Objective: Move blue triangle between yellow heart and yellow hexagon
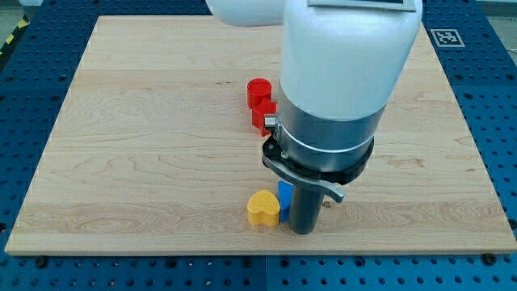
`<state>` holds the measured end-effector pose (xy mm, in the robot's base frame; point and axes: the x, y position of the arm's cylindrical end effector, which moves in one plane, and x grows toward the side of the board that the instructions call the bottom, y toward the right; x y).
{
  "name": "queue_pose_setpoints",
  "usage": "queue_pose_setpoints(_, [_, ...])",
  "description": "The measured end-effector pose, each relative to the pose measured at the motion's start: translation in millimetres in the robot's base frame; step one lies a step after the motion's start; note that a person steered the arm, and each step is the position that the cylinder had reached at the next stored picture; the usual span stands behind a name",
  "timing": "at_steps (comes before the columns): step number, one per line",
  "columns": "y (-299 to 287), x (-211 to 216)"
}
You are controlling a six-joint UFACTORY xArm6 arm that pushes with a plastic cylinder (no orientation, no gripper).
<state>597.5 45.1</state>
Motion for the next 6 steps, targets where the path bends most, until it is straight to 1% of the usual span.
queue_pose_setpoints(2, [-20.3, -5.2])
queue_pose_setpoints(4, [-26.2, 20.2])
queue_pose_setpoints(6, [-36.0, -5.3])
